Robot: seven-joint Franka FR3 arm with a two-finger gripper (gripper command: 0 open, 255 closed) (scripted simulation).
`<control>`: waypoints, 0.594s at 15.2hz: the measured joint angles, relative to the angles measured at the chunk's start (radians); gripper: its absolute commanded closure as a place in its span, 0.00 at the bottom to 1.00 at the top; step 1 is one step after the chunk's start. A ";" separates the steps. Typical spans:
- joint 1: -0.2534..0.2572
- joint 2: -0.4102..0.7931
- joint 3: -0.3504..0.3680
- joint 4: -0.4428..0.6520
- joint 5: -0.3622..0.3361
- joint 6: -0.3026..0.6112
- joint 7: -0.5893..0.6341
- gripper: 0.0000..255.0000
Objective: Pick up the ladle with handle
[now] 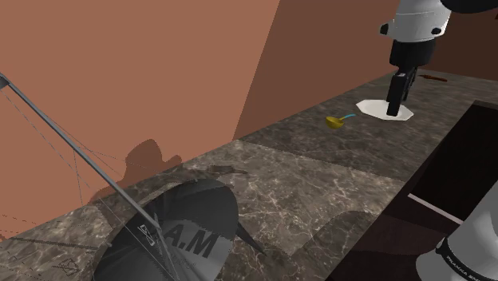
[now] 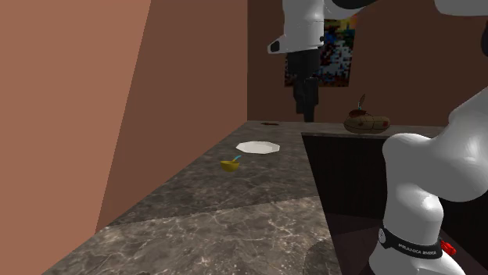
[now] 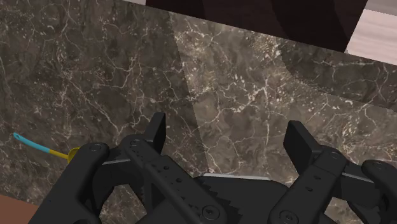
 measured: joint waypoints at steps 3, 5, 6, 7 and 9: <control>-0.004 0.024 -0.008 -0.011 -0.011 0.035 -0.008 0.00; -0.015 0.071 -0.028 -0.004 -0.033 0.077 -0.029 0.00; -0.020 0.086 -0.038 -0.013 -0.044 0.103 -0.039 0.00; -0.023 0.111 -0.045 -0.030 -0.053 0.144 -0.043 0.00; -0.035 0.166 -0.065 -0.027 -0.075 0.202 -0.063 0.00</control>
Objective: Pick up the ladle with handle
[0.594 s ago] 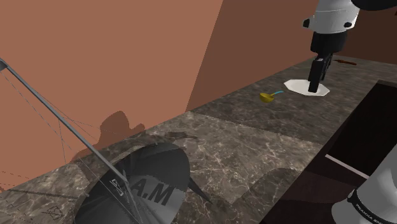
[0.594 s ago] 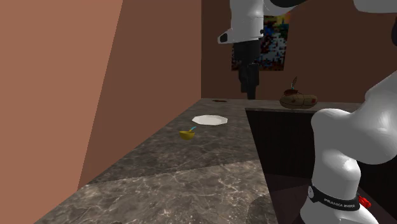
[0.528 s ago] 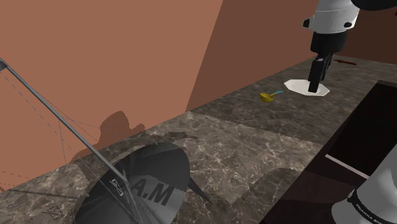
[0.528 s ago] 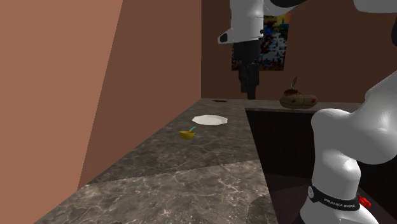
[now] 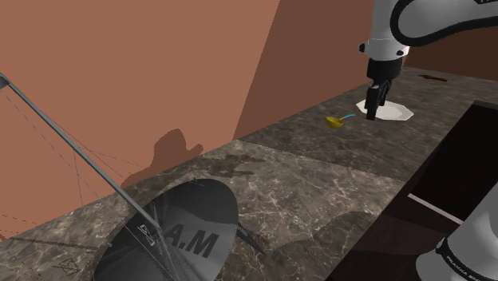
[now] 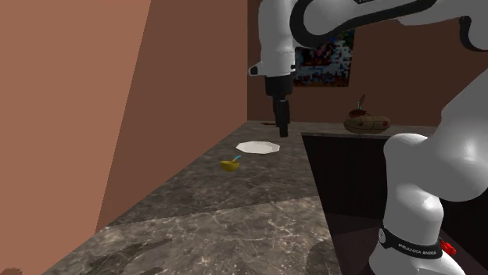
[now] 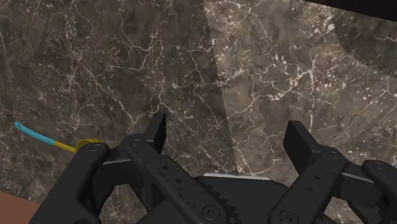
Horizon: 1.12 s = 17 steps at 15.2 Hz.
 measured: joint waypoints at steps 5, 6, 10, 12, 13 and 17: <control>-0.027 0.153 -0.049 0.039 -0.047 0.126 -0.048 0.00; -0.031 0.181 -0.057 0.042 -0.055 0.152 -0.054 0.00; -0.052 0.311 -0.094 0.078 -0.082 0.259 -0.089 0.00; -0.058 0.378 -0.104 0.114 -0.089 0.294 -0.099 0.00; -0.064 0.415 -0.114 0.137 -0.093 0.312 -0.112 0.00; -0.083 0.568 -0.140 0.222 -0.099 0.392 -0.145 0.00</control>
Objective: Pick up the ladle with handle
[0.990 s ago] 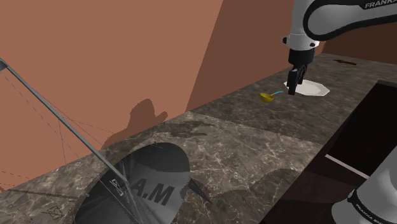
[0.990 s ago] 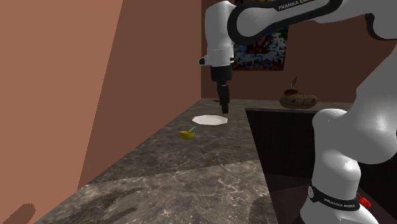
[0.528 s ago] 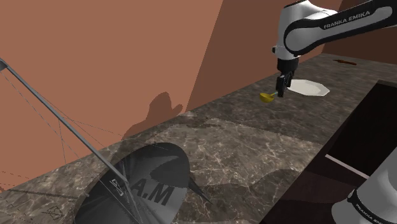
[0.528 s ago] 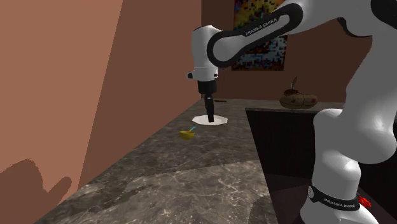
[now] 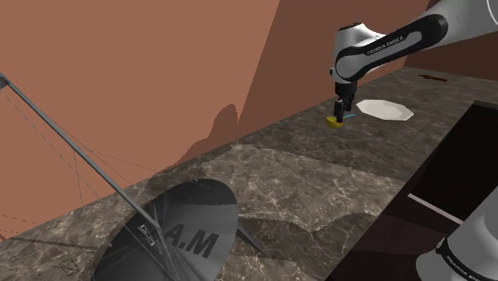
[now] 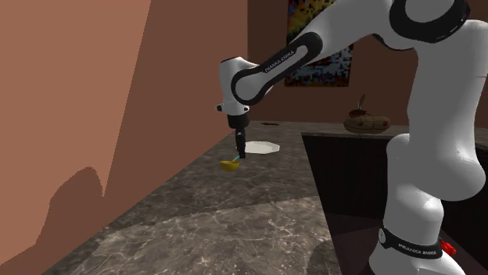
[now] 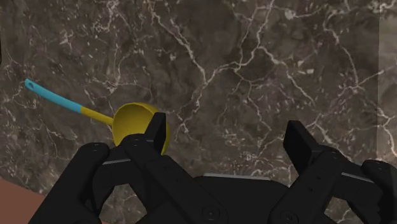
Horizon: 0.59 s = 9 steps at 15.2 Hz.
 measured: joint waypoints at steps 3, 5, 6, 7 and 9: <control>-0.014 0.095 -0.014 0.066 0.000 0.037 -0.025 0.00; -0.022 0.171 -0.020 0.121 0.004 0.063 -0.038 0.00; -0.031 0.206 -0.025 0.155 0.007 0.068 -0.054 0.00; -0.037 0.245 -0.028 0.190 0.011 0.075 -0.064 0.00; -0.044 0.299 -0.031 0.229 0.014 0.093 -0.072 0.00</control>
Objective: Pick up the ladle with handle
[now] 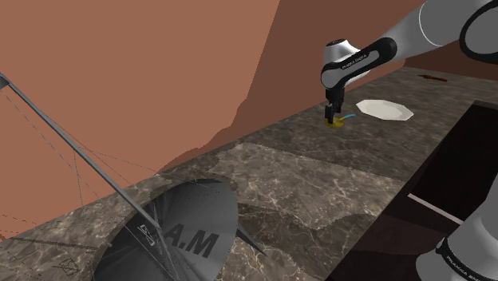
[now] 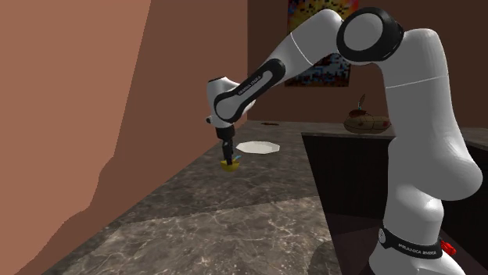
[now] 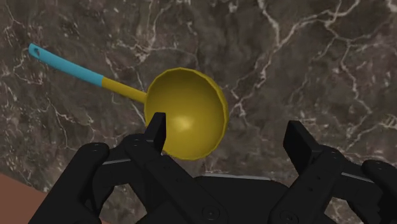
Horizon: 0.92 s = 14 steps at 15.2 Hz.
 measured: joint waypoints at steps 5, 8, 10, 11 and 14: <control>-0.008 0.048 -0.002 -0.001 0.000 0.051 0.001 0.00; -0.008 0.065 -0.002 -0.010 -0.001 0.076 0.007 1.00; -0.008 0.066 -0.002 -0.012 -0.001 0.079 0.009 1.00; -0.008 0.066 -0.002 -0.012 -0.001 0.080 0.009 1.00; -0.007 0.066 -0.002 -0.013 -0.001 0.080 0.009 1.00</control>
